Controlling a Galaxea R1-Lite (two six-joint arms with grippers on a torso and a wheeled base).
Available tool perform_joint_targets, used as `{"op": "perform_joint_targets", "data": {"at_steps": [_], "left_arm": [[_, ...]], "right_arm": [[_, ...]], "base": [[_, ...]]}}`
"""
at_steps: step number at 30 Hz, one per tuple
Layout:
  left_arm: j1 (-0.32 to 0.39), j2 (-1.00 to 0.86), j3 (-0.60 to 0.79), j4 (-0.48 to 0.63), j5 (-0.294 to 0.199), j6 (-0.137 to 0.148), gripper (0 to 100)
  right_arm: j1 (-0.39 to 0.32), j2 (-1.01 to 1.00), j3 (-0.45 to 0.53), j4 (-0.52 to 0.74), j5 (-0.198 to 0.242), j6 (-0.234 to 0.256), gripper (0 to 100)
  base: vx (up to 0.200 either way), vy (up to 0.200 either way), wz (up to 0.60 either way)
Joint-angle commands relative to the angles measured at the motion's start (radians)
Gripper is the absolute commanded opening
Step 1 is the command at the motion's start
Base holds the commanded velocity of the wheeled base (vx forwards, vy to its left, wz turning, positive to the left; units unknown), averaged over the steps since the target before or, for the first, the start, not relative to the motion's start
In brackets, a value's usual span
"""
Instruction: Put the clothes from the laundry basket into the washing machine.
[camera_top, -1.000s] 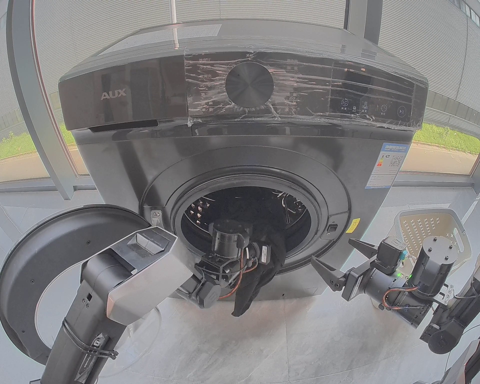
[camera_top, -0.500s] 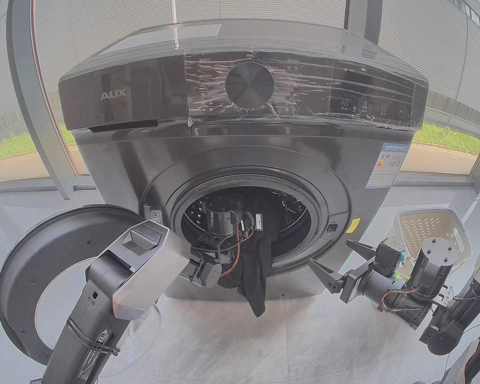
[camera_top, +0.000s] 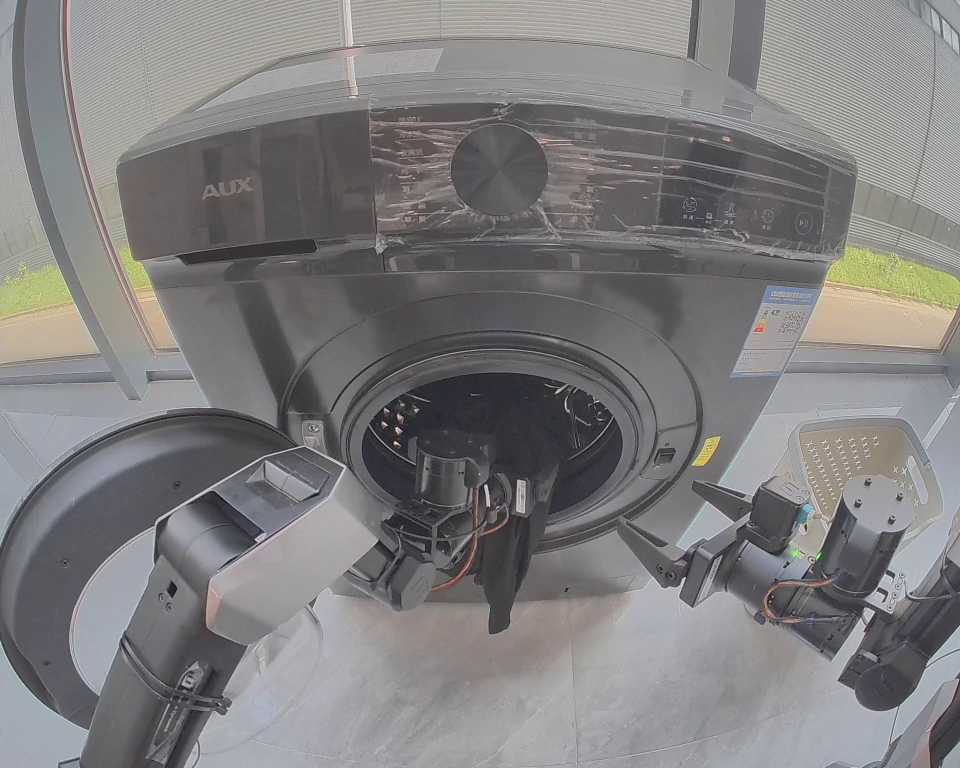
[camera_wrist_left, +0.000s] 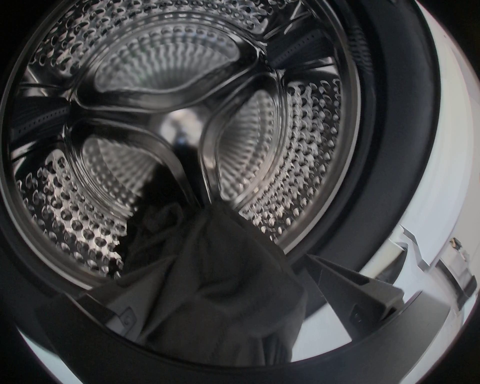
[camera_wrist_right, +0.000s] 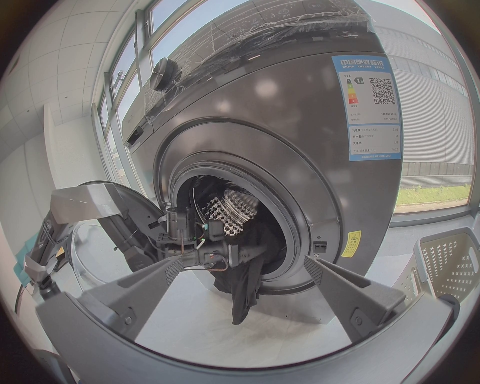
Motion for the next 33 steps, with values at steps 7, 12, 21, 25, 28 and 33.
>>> {"op": "perform_joint_targets", "data": {"at_steps": [7, 12, 21, 25, 28, 33], "left_arm": [[-0.016, -0.016, 0.137, -0.007, -0.062, 0.064, 100], [-0.009, 0.045, 0.111, -0.019, -0.059, 0.105, 100], [0.007, 0.072, 0.082, -0.023, -0.053, 0.115, 100], [0.007, 0.079, 0.069, -0.033, -0.052, 0.115, 0], [0.005, 0.079, 0.043, -0.051, -0.05, 0.113, 0], [0.01, 0.082, -0.035, -0.068, -0.024, 0.113, 0]], "right_arm": [[0.002, 0.003, 0.001, -0.002, 0.0, 0.002, 100], [0.004, 0.009, -0.002, -0.002, 0.0, 0.002, 100], [0.011, 0.006, -0.008, -0.005, 0.0, 0.002, 100], [0.011, 0.004, -0.009, -0.005, 0.0, 0.002, 100], [0.011, 0.006, -0.009, -0.005, 0.0, 0.002, 100], [0.017, 0.006, -0.011, -0.005, 0.0, 0.002, 100]], "base": [[0.0, 0.0, 0.0], [0.0, 0.0, 0.0], [0.0, 0.0, 0.0], [0.0, 0.0, 0.0], [0.0, 0.0, 0.0], [0.0, 0.0, 0.0]]}}
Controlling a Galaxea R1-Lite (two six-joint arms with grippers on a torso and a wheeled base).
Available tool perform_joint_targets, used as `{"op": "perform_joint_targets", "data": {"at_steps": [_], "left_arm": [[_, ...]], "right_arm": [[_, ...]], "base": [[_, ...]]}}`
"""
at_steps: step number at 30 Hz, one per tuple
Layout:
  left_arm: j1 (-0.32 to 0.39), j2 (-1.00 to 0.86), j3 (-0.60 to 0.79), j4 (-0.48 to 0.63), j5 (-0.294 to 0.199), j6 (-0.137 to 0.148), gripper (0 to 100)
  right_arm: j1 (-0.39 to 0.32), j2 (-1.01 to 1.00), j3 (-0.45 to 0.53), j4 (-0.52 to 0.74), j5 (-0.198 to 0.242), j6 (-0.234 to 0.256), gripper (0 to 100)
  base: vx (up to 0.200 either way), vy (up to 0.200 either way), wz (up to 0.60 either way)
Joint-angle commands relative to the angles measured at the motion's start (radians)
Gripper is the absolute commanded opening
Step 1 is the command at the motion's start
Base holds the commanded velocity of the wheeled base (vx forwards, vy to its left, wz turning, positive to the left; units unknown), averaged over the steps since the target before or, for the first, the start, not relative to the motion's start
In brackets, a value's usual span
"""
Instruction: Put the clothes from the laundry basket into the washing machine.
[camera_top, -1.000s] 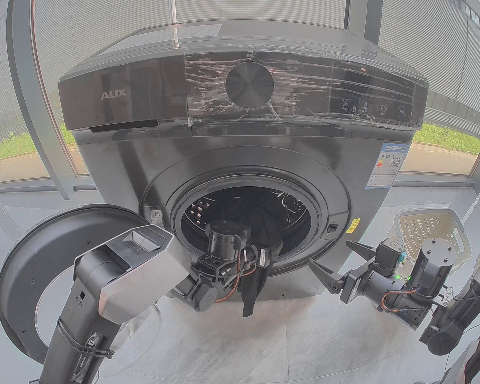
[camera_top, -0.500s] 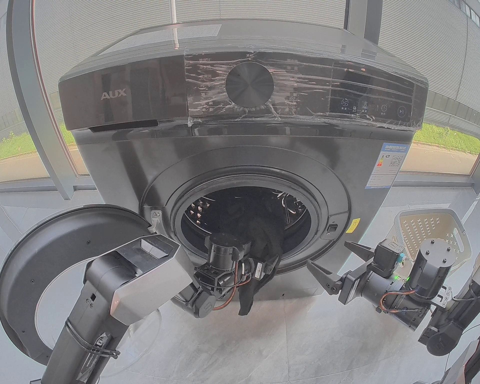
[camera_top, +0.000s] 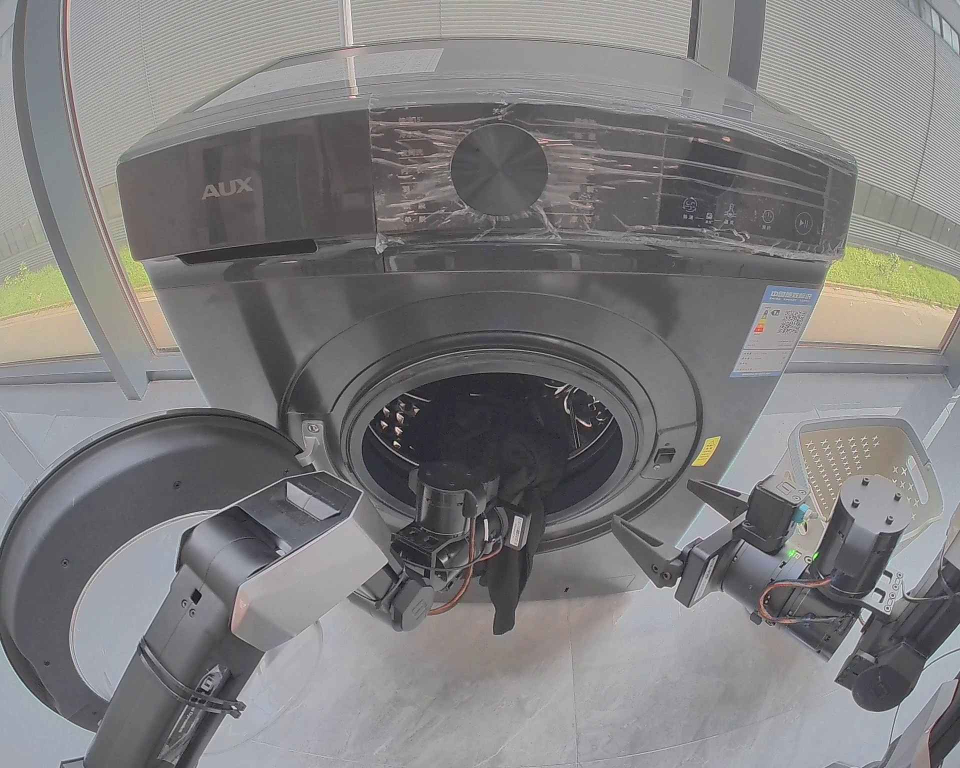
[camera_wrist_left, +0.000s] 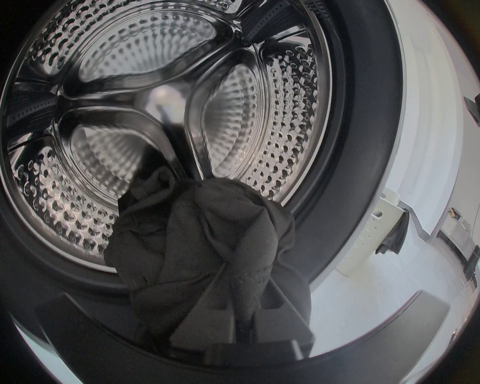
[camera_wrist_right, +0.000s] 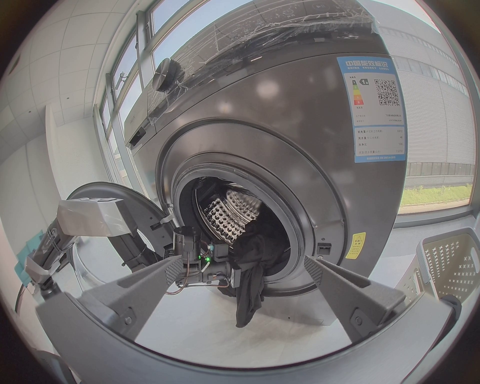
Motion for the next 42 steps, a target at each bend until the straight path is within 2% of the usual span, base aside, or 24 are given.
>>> {"op": "perform_joint_targets", "data": {"at_steps": [1, 2, 3, 5, 10, 20, 25, 26, 28, 30, 33, 34, 35, 36, 40, 42], "left_arm": [[0.004, 0.008, -0.089, -0.02, 0.031, -0.001, 0], [0.008, 0.019, -0.144, -0.022, 0.052, -0.004, 0], [0.008, 0.019, -0.144, -0.022, 0.052, -0.004, 0], [0.027, 0.059, -0.295, -0.022, 0.111, -0.002, 0], [0.05, 0.11, -0.45, -0.006, 0.138, -0.001, 0], [0.065, 0.113, -0.523, 0.032, 0.166, -0.021, 0], [0.066, 0.113, -0.522, 0.029, 0.177, -0.019, 0], [0.068, 0.111, -0.522, 0.032, 0.177, -0.019, 100], [0.071, 0.11, -0.519, 0.029, 0.177, -0.019, 100], [0.066, 0.09, -0.473, 0.031, 0.178, -0.045, 100], [0.05, -0.05, -0.252, 0.095, 0.175, -0.125, 100], [0.048, -0.058, -0.241, 0.101, 0.174, -0.13, 100], [0.025, -0.108, -0.161, 0.155, 0.158, -0.174, 100], [0.016, -0.113, -0.154, 0.153, 0.154, -0.183, 100], [0.007, -0.125, -0.108, 0.147, 0.134, -0.179, 100], [-0.009, -0.156, -0.042, 0.158, 0.117, -0.177, 100]], "right_arm": [[0.007, 0.0, -0.001, -0.001, 0.0, 0.0, 100], [0.007, 0.0, -0.001, -0.001, 0.0, 0.002, 100], [0.007, 0.0, -0.001, -0.001, 0.0, 0.002, 100], [0.007, 0.001, -0.001, -0.001, 0.0, 0.002, 100], [0.007, 0.001, -0.001, -0.001, 0.0, 0.002, 100], [0.009, 0.001, 0.0, -0.001, 0.0, 0.002, 100], [0.015, 0.0, 0.0, -0.001, 0.0, 0.002, 100], [0.015, 0.0, 0.0, -0.001, 0.0, 0.002, 100], [0.015, 0.0, 0.0, -0.001, 0.0, 0.002, 100], [0.014, 0.0, 0.0, -0.001, 0.0, 0.002, 100], [0.014, 0.001, 0.005, -0.001, 0.0, 0.003, 100], [0.015, 0.001, 0.005, -0.001, 0.0, 0.003, 100], [0.014, 0.001, 0.002, -0.001, 0.0, 0.003, 100], [0.014, 0.001, 0.0, -0.001, 0.0, 0.003, 100], [0.015, 0.001, 0.002, -0.001, 0.0, 0.003, 100], [0.015, 0.0, 0.002, -0.001, 0.0, 0.003, 100]], "base": [[0.0, 0.0, 0.0], [0.0, 0.0, 0.0], [0.0, 0.0, 0.0], [0.0, 0.0, 0.0], [0.0, 0.0, 0.0], [0.0, 0.0, 0.0], [0.0, 0.0, 0.0], [0.0, 0.0, 0.0], [0.0, 0.0, 0.0], [0.0, 0.0, 0.0], [0.0, 0.0, 0.0], [0.0, 0.0, 0.0], [0.0, 0.0, 0.0], [0.0, 0.0, 0.0], [0.0, 0.0, 0.0], [0.0, 0.0, 0.0]]}}
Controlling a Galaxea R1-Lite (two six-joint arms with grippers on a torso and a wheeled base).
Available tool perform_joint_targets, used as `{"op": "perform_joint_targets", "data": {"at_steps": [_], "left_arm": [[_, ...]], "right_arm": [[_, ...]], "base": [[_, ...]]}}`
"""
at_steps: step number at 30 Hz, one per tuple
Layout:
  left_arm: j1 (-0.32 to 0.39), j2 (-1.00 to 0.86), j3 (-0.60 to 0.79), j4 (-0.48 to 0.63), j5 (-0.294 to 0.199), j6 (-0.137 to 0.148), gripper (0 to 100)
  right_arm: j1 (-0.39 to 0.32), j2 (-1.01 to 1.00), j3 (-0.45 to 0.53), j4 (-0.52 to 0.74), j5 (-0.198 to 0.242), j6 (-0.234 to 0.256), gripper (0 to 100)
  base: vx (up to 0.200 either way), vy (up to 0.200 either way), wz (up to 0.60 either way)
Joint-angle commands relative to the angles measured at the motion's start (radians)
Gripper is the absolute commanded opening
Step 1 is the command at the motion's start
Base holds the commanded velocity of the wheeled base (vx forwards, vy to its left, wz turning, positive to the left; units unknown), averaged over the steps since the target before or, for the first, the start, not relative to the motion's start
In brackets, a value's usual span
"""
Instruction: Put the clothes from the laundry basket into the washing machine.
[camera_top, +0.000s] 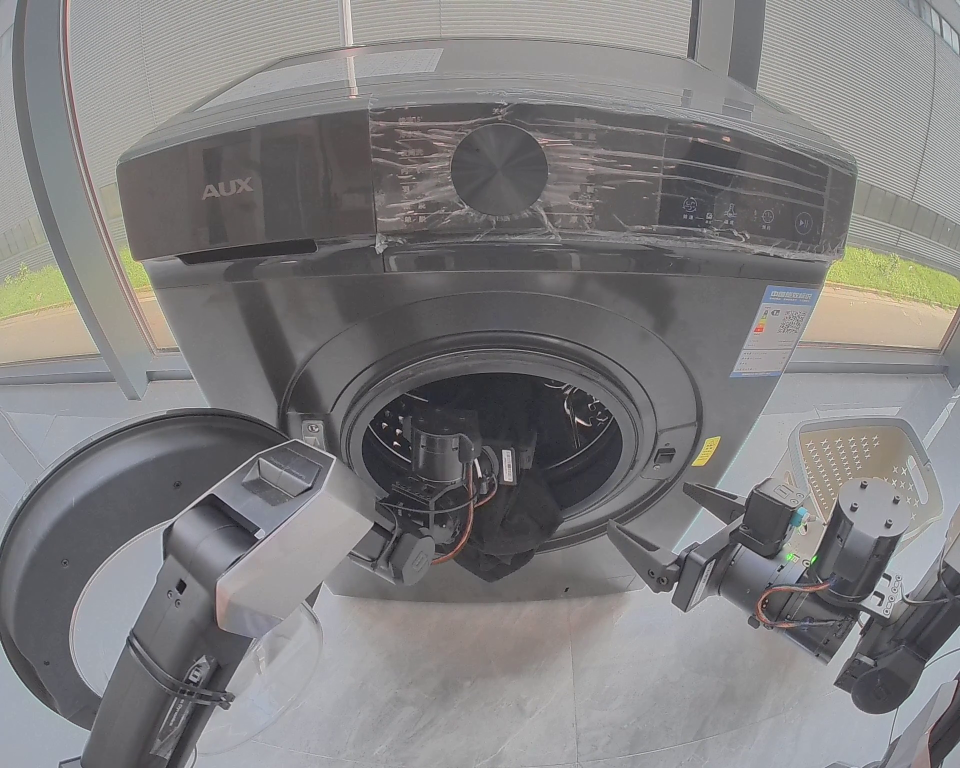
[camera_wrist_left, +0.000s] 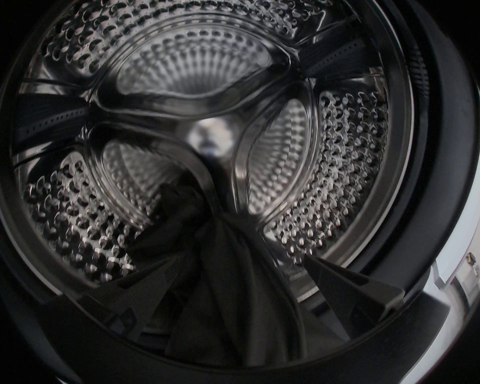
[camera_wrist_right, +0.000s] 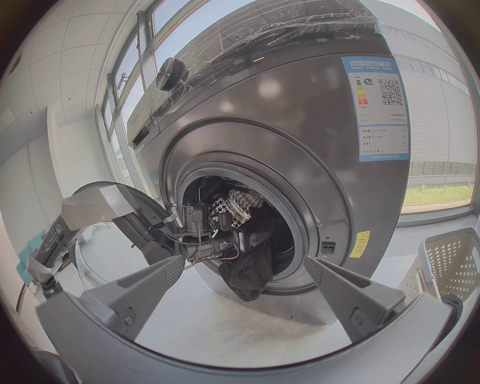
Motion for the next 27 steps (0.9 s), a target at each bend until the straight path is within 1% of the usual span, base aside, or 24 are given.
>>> {"op": "perform_joint_targets", "data": {"at_steps": [1, 3, 6, 7, 11, 13, 18, 19, 22, 27], "left_arm": [[-0.054, -0.146, 0.211, 0.035, -0.049, -0.03, 100], [-0.073, -0.146, 0.268, 0.034, -0.061, -0.029, 100], [-0.083, -0.136, 0.301, 0.035, -0.063, -0.022, 100], [-0.084, -0.13, 0.309, 0.035, -0.063, -0.015, 100], [-0.08, -0.09, 0.324, 0.023, -0.063, 0.034, 100], [-0.073, -0.075, 0.32, 0.018, -0.061, 0.047, 100], [-0.072, -0.06, 0.311, 0.02, -0.055, 0.048, 100], [-0.069, -0.049, 0.309, 0.017, -0.052, 0.05, 0], [-0.069, -0.049, 0.308, 0.008, -0.051, 0.053, 0], [-0.057, -0.047, 0.255, -0.018, -0.049, 0.05, 0]], "right_arm": [[0.0, -0.002, 0.002, -0.001, 0.0, 0.0, 100], [0.0, -0.002, 0.002, -0.001, 0.0, 0.0, 100], [0.001, 0.0, 0.002, -0.001, 0.0, 0.0, 100], [0.001, 0.001, 0.002, -0.001, 0.0, 0.0, 100], [0.001, 0.0, 0.002, -0.001, 0.0, 0.0, 100], [0.001, 0.0, 0.0, -0.001, 0.0, 0.0, 100], [0.001, -0.002, -0.001, -0.001, 0.0, 0.0, 100], [0.001, -0.003, -0.003, -0.001, 0.0, 0.0, 100], [0.001, -0.003, -0.001, -0.001, 0.0, 0.0, 100], [0.001, -0.002, -0.001, -0.001, 0.0, 0.0, 100]], "base": [[0.0, 0.0, 0.0], [0.0, 0.0, 0.0], [0.0, 0.0, 0.0], [0.0, 0.0, 0.0], [0.0, 0.0, 0.0], [0.0, 0.0, 0.0], [0.0, 0.0, 0.0], [0.0, 0.0, 0.0], [0.0, 0.0, 0.0], [0.0, 0.0, 0.0]]}}
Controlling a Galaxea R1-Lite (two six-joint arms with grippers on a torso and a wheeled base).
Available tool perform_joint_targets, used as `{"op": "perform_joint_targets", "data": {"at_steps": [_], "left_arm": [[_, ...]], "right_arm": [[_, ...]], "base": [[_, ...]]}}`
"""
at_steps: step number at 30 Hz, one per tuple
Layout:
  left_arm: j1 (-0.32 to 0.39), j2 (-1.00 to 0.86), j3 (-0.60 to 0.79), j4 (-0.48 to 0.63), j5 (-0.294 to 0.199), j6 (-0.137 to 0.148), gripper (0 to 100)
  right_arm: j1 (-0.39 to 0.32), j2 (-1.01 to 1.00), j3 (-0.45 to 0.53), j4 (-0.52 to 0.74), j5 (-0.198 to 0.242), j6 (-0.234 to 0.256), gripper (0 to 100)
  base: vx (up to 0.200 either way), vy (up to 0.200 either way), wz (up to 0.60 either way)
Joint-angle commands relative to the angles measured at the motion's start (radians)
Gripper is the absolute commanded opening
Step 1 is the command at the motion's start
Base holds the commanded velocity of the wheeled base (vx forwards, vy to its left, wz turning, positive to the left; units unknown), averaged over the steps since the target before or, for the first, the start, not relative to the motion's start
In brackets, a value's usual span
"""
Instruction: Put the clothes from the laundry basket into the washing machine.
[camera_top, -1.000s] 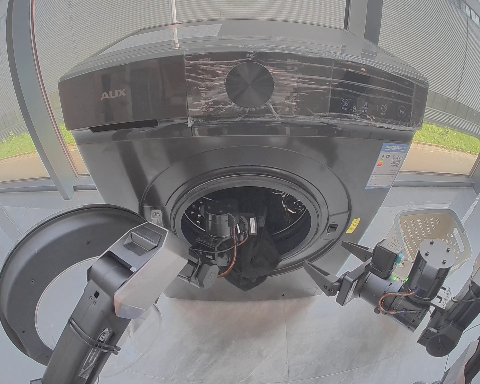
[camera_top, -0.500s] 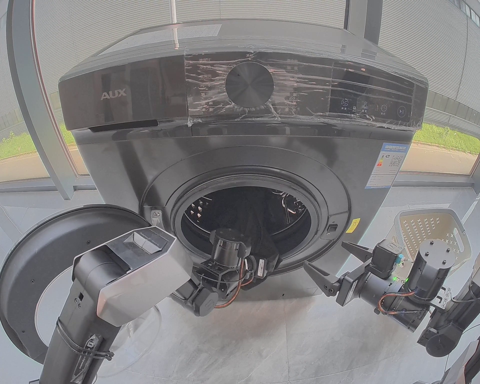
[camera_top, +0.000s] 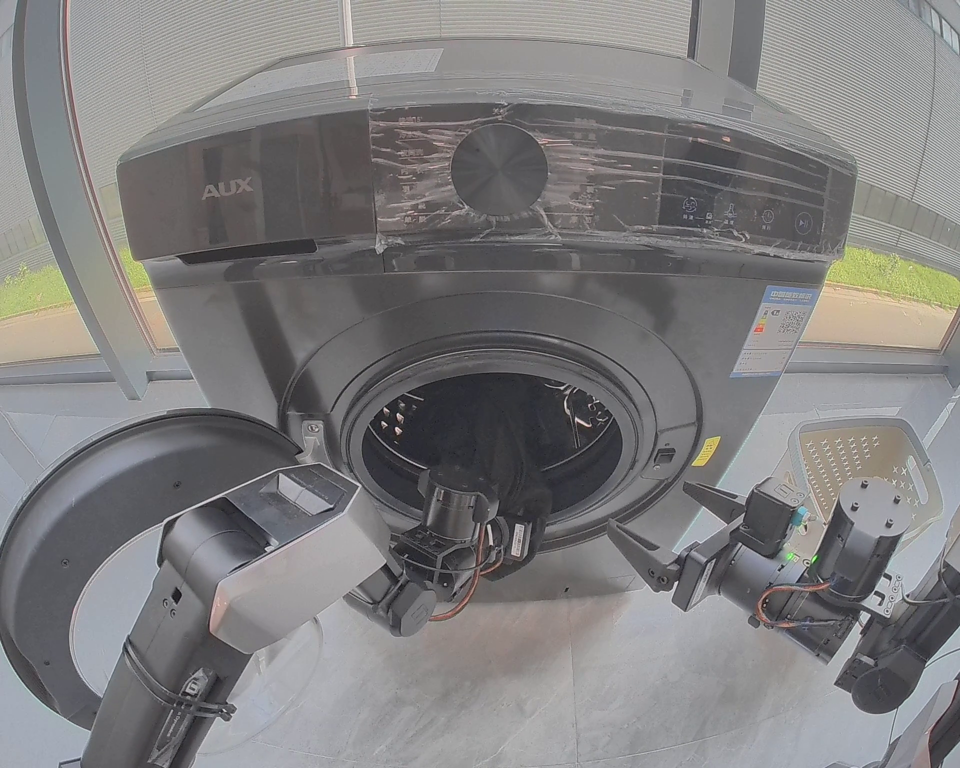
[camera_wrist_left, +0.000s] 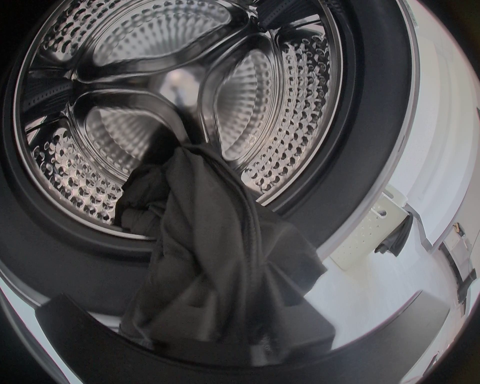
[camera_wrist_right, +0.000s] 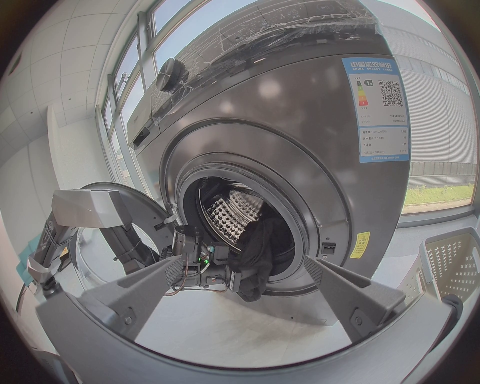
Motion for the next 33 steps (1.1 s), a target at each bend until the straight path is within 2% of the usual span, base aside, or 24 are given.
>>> {"op": "perform_joint_targets", "data": {"at_steps": [1, 6, 11, 14, 21, 22, 27, 33], "left_arm": [[0.011, 0.008, -0.033, -0.008, 0.001, -0.002, 0], [0.033, 0.043, -0.17, -0.046, 0.049, -0.002, 0], [0.071, 0.123, -0.394, -0.084, 0.13, 0.002, 0], [0.089, 0.16, -0.483, -0.086, 0.146, 0.019, 0], [0.094, 0.164, -0.486, -0.092, 0.143, 0.028, 0], [0.094, 0.166, -0.486, -0.095, 0.143, 0.028, 100], [0.085, 0.158, -0.474, -0.106, 0.143, 0.019, 100], [0.051, 0.075, -0.302, -0.103, 0.13, 0.024, 100]], "right_arm": [[0.0, -0.001, 0.0, 0.0, 0.0, 0.0, 100], [0.0, -0.001, -0.002, 0.0, 0.0, 0.0, 100], [0.002, -0.001, 0.0, 0.0, 0.0, 0.0, 100], [0.0, -0.001, -0.002, 0.0, 0.0, 0.0, 100], [0.002, -0.001, -0.002, -0.002, 0.001, 0.0, 100], [0.002, -0.001, 0.0, -0.002, 0.0, 0.0, 100], [0.0, -0.001, 0.001, -0.002, 0.0, 0.0, 100], [0.008, -0.003, 0.001, -0.002, 0.001, -0.002, 100]], "base": [[0.0, 0.0, 0.0], [0.0, 0.0, 0.0], [0.0, 0.0, 0.0], [0.0, 0.0, 0.0], [0.0, 0.0, 0.0], [0.0, 0.0, 0.0], [0.0, 0.0, 0.0], [0.0, 0.0, 0.0]]}}
